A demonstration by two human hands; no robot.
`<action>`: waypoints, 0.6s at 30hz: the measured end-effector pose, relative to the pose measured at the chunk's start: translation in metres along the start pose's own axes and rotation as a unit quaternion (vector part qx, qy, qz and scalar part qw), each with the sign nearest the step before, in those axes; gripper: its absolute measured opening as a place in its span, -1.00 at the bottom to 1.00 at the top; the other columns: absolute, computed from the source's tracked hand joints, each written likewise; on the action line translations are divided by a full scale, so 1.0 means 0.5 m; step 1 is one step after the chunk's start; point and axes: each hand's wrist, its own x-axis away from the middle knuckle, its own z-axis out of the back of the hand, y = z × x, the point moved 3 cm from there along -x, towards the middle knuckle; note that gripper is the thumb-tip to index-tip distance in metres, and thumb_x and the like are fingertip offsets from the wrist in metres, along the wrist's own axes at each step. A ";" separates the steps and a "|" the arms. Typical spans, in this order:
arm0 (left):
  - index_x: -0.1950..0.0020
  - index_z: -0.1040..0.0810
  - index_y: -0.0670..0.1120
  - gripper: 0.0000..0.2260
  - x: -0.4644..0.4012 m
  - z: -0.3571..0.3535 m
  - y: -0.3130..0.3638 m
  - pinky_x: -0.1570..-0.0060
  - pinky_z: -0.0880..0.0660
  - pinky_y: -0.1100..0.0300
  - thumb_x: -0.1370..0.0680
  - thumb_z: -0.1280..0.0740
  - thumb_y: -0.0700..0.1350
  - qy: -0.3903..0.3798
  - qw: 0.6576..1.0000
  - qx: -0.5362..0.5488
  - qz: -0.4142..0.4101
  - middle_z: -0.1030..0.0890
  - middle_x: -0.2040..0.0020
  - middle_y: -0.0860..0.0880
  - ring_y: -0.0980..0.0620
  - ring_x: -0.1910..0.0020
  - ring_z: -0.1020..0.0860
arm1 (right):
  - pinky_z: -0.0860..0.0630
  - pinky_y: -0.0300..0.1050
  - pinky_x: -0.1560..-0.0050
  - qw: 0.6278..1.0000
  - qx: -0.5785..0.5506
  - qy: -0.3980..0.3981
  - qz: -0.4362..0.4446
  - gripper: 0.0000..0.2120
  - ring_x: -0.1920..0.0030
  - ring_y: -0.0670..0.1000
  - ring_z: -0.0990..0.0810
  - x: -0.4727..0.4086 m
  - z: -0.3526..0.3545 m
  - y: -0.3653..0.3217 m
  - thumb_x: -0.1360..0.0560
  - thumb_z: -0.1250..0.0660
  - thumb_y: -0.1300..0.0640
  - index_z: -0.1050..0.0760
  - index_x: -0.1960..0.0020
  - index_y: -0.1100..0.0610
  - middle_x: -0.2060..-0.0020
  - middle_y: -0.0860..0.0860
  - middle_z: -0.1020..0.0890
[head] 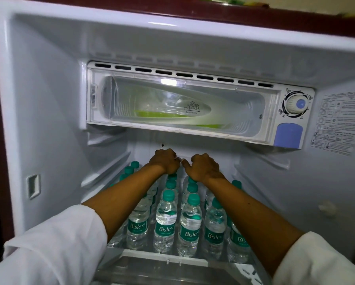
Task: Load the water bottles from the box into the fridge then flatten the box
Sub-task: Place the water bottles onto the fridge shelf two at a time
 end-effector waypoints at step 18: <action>-0.29 -0.53 -0.14 -0.61 0.315 0.065 -0.031 -0.20 -0.47 -0.07 -0.60 -0.15 0.05 0.085 0.984 -0.136 -0.071 -0.57 -0.22 -0.22 -0.21 -0.24 -0.47 | -0.51 -0.05 0.14 0.988 -0.089 0.091 0.089 -0.57 0.04 0.20 -0.62 0.230 0.033 -0.077 -0.61 -0.16 -0.16 -0.55 -0.17 0.15 -0.02 0.18 -0.66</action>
